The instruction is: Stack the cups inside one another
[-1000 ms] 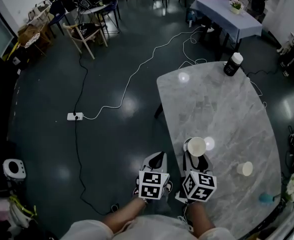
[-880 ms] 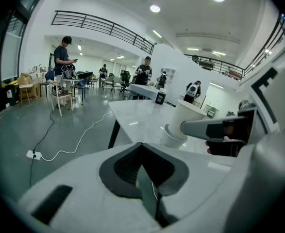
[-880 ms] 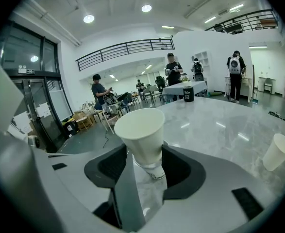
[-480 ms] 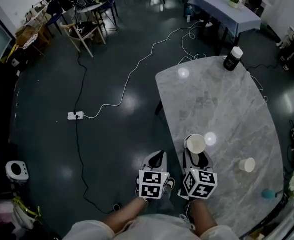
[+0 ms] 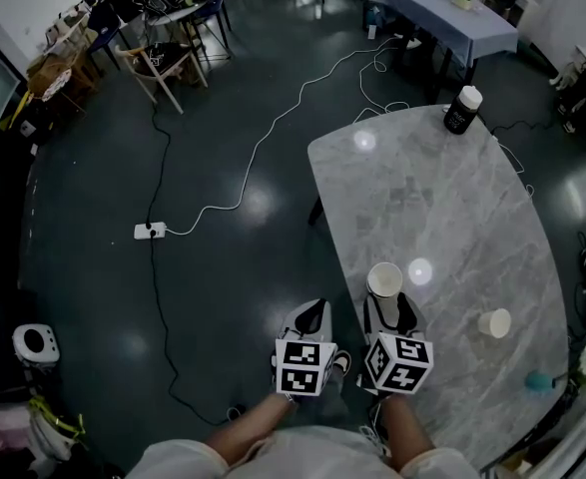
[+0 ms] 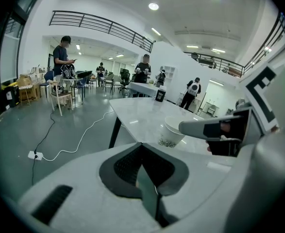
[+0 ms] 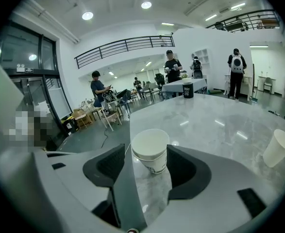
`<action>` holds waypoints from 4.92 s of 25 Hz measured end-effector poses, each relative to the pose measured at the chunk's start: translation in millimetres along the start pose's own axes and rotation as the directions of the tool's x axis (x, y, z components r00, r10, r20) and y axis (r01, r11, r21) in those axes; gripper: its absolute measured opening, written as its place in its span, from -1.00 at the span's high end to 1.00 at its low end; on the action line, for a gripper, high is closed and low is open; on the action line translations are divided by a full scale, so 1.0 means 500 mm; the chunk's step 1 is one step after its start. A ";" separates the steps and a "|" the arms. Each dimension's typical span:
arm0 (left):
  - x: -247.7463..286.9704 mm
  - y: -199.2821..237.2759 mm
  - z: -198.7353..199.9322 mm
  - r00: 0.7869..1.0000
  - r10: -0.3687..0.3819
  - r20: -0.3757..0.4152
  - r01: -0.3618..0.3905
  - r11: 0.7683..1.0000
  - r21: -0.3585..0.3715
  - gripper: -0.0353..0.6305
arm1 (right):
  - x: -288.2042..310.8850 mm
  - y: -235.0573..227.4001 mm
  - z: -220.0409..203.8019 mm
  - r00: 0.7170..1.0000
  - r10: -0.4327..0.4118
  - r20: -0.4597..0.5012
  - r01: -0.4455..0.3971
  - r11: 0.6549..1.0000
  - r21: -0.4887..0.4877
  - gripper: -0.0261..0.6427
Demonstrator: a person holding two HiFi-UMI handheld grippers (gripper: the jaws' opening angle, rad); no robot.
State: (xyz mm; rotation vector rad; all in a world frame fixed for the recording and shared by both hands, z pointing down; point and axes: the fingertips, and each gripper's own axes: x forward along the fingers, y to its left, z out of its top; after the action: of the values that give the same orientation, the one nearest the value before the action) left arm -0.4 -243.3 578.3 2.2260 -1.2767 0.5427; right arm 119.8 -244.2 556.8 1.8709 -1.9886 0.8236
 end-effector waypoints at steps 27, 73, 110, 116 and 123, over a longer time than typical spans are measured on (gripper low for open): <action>-0.061 -0.058 0.044 0.994 -0.093 0.057 0.091 0.995 0.046 0.91 | -0.130 -0.049 0.046 0.978 -0.157 0.140 0.145 0.985 0.097 0.39; -0.213 -0.201 0.006 0.932 -0.358 0.059 0.336 0.914 0.228 0.91 | -0.420 -0.058 -0.097 0.893 -0.411 0.185 0.372 0.904 0.212 0.85; 0.127 -0.506 -0.014 0.888 -0.428 -0.167 0.459 0.835 0.305 0.91 | -0.322 -0.499 -0.131 0.868 -0.496 0.020 0.448 0.801 0.398 0.74; 0.160 -0.502 -0.038 0.887 -0.412 -0.210 0.459 0.836 0.301 0.91 | -0.287 -0.529 -0.148 0.871 -0.492 -0.012 0.452 0.791 0.413 0.65; 0.186 -0.498 -0.054 0.886 -0.398 -0.239 0.457 0.838 0.297 0.91 | -0.261 -0.566 -0.152 0.864 -0.503 -0.030 0.468 0.779 0.418 0.52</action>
State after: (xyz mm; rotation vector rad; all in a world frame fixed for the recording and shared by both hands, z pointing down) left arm 259.3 -183.1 594.3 2.5832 -0.5892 0.8029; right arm 398.7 -92.3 601.4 2.5407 -1.3106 1.0703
